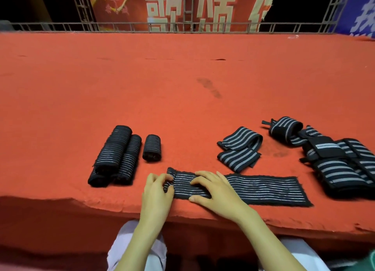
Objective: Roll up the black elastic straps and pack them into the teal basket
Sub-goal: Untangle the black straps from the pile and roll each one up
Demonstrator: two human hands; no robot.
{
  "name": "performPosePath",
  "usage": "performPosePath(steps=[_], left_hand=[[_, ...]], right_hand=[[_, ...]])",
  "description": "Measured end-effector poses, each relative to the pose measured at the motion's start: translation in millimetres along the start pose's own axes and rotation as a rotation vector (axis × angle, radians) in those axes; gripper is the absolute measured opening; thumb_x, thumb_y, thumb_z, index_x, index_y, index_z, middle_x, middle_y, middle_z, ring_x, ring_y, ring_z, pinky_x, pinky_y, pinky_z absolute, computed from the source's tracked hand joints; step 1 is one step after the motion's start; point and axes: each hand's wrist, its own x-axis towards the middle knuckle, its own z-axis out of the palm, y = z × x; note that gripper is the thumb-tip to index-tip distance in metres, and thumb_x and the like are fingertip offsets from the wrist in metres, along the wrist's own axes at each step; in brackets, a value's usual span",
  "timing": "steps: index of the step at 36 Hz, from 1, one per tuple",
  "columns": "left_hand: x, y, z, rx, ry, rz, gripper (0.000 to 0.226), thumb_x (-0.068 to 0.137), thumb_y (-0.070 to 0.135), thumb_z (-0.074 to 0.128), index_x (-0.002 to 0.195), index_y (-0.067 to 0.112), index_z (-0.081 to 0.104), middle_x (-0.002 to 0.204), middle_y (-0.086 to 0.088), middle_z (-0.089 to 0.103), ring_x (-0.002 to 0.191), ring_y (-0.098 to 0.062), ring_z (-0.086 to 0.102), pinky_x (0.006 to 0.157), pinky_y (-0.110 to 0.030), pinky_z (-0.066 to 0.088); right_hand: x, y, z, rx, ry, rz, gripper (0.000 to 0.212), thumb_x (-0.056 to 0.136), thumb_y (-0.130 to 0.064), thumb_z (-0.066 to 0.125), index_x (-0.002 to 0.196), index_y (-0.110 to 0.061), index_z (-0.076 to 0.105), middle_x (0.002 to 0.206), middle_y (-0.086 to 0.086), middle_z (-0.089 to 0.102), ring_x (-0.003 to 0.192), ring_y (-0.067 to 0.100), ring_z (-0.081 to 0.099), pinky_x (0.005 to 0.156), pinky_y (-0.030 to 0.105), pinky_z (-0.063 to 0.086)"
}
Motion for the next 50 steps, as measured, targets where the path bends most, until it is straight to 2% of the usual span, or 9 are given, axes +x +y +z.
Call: performPosePath(steps=[8,14,19,28,33,38,43,47,50], left_hand=[[-3.1,6.4,14.2,0.116,0.033,0.162,0.025,0.079,-0.003,0.062,0.099,0.008,0.07,0.096,-0.002,0.051,0.091,-0.023,0.056,0.077,-0.034,0.045],[-2.6,8.9,15.3,-0.023,-0.065,0.228,0.014,0.088,0.012,0.064,0.098,0.014,0.074,0.089,0.005,0.058,0.086,-0.016,0.057,0.081,-0.03,0.046],[4.6,10.2,4.6,-0.165,-0.199,0.056,0.031,0.085,-0.005,0.058,0.106,0.013,0.07,0.098,0.003,0.068,0.081,-0.004,0.059,0.074,-0.001,0.037],[8.7,3.6,9.3,-0.223,-0.163,-0.091,0.025,0.076,0.008,0.075,0.093,0.021,0.063,0.081,0.004,0.062,0.066,-0.004,0.053,0.064,-0.011,0.042],[2.6,12.4,17.1,-0.187,-0.08,-0.056,0.026,0.073,0.011,0.073,0.089,0.023,0.057,0.082,0.004,0.059,0.068,-0.009,0.055,0.07,-0.03,0.05],[-8.8,27.7,30.4,-0.097,-0.012,0.076,0.024,0.076,0.008,0.066,0.093,0.017,0.052,0.089,0.006,0.047,0.075,-0.01,0.046,0.069,-0.024,0.034],[-10.8,32.0,42.1,-0.102,0.004,0.166,0.015,0.08,0.014,0.07,0.091,0.015,0.06,0.089,0.011,0.048,0.077,-0.009,0.047,0.076,-0.024,0.041],[-10.2,35.2,44.5,-0.176,-0.078,0.176,0.023,0.092,0.028,0.053,0.084,0.013,0.069,0.089,0.011,0.057,0.085,-0.011,0.055,0.081,-0.016,0.037],[-5.6,34.0,38.3,-0.177,-0.153,0.192,0.016,0.088,0.012,0.057,0.088,0.016,0.072,0.093,0.014,0.062,0.087,-0.007,0.055,0.081,-0.004,0.032]], right_hand=[[-2.2,2.1,2.4,-0.014,0.012,-0.003,0.043,0.087,-0.057,0.054,0.125,-0.037,0.051,0.143,-0.02,0.035,0.136,-0.005,0.024,0.117,0.029,-0.004],[-2.3,5.6,0.2,0.012,0.002,-0.022,0.044,0.088,-0.056,0.054,0.127,-0.037,0.05,0.144,-0.02,0.035,0.137,-0.005,0.021,0.116,0.026,-0.006],[-4.7,10.2,-3.4,-0.002,-0.003,-0.012,0.045,0.087,-0.059,0.052,0.126,-0.038,0.049,0.143,-0.022,0.034,0.136,-0.006,0.02,0.118,0.03,-0.004],[-16.2,27.5,-17.6,0.008,0.021,0.047,0.047,0.079,-0.067,0.054,0.116,-0.038,0.051,0.139,-0.022,0.037,0.132,-0.004,0.027,0.118,0.03,0.004],[-17.8,29.1,-18.4,0.028,0.033,0.052,0.058,0.072,-0.074,0.05,0.116,-0.037,0.051,0.138,-0.022,0.038,0.132,-0.005,0.027,0.114,0.024,0.002],[-17.8,30.3,-15.7,0.029,0.023,0.066,0.07,0.066,-0.083,0.041,0.118,-0.037,0.051,0.14,-0.022,0.036,0.135,-0.005,0.025,0.116,0.027,0.0],[-20.0,30.9,-16.7,0.033,0.017,0.069,0.074,0.065,-0.083,0.035,0.121,-0.037,0.05,0.142,-0.021,0.034,0.135,-0.005,0.023,0.116,0.025,-0.001],[-21.8,32.3,-20.3,0.039,0.01,0.08,0.064,0.07,-0.075,0.049,0.121,-0.037,0.05,0.141,-0.022,0.034,0.135,-0.007,0.023,0.116,0.025,0.0],[-24.6,33.5,-22.4,0.046,0.017,0.076,0.073,0.065,-0.082,0.039,0.122,-0.038,0.051,0.14,-0.023,0.033,0.134,-0.007,0.023,0.114,0.021,-0.002]])
